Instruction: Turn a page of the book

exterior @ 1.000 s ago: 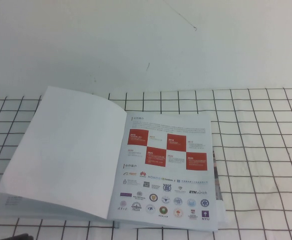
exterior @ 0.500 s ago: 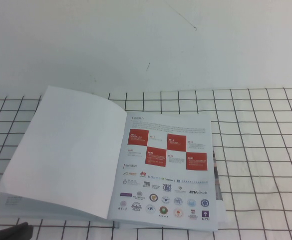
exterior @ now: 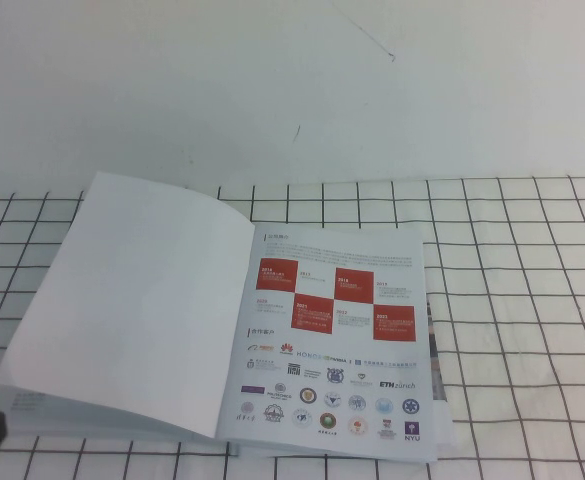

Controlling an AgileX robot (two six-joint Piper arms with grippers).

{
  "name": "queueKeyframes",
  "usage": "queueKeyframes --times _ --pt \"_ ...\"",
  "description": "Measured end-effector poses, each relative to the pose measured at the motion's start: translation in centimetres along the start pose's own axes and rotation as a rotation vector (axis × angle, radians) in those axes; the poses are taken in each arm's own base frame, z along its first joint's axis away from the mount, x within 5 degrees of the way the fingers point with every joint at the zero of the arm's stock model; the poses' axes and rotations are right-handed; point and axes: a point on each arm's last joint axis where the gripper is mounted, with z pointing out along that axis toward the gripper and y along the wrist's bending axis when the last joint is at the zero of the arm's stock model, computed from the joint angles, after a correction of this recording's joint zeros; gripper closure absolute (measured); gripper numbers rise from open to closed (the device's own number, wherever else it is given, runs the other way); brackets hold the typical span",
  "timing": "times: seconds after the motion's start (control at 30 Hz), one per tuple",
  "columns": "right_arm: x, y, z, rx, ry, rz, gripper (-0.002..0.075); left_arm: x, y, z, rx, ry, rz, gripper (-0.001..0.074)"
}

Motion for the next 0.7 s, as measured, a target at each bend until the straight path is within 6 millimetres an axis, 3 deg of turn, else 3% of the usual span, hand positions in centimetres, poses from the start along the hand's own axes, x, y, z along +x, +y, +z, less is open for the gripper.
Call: queueKeyframes --times 0.17,0.4,0.7 --pt "0.0 0.0 0.0 0.0 0.0 0.0 0.0725 -0.3 0.9 -0.8 -0.122 -0.195 -0.129 0.0737" --pt "0.0 0.0 0.0 0.0 0.0 0.0 0.0725 2.1 1.8 -1.3 -0.277 -0.406 -0.227 0.0737" --pt "0.0 0.0 0.0 0.0 0.0 0.0 0.0725 3.3 2.1 -1.2 -0.333 -0.45 -0.3 0.0738"
